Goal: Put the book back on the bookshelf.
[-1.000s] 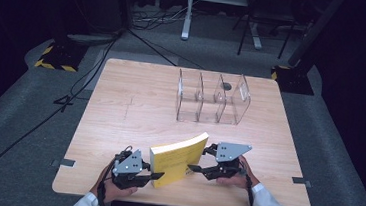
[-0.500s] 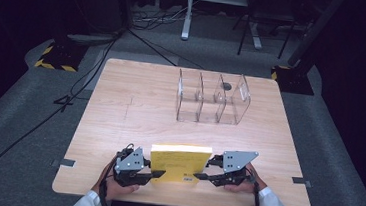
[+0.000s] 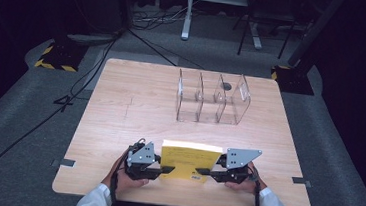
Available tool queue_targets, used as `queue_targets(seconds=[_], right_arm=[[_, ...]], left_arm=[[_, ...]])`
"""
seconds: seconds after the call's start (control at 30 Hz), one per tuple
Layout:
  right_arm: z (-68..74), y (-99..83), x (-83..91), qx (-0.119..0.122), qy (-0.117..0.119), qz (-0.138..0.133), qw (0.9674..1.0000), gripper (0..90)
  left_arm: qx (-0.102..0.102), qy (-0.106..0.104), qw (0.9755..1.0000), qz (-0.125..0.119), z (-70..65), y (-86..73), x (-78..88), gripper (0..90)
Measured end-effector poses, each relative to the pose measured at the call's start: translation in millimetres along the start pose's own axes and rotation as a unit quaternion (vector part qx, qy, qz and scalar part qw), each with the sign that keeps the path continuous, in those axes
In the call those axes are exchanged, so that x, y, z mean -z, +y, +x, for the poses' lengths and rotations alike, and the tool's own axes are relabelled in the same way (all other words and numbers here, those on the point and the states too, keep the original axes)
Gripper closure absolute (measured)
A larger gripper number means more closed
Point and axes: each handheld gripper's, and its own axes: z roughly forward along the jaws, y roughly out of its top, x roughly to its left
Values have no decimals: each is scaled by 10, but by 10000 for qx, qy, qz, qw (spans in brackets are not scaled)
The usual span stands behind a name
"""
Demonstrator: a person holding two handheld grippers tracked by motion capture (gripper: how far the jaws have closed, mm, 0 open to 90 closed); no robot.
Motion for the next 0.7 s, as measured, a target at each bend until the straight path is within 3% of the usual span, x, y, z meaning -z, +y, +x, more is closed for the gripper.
queue_targets(seconds=[0.2, 0.23, 0.43, 0.7], right_arm=[[-11, -37, 117, -46, -152, -43, 9999, 721], [-10, -38, 164, -9, -245, -12, 9997, 727], [-23, -31, 283, 150, -549, 218, 9981, 729], [-3, -121, 405, -72, -929, 141, 9956, 674]], left_arm=[[-116, -175, 9998, 42, 39, 121, -189, 694], [-197, -152, 9997, 72, 54, 166, -256, 688], [-205, -180, 9996, 68, 131, 266, -428, 666], [-179, -225, 9996, 22, 178, 350, -590, 624]])
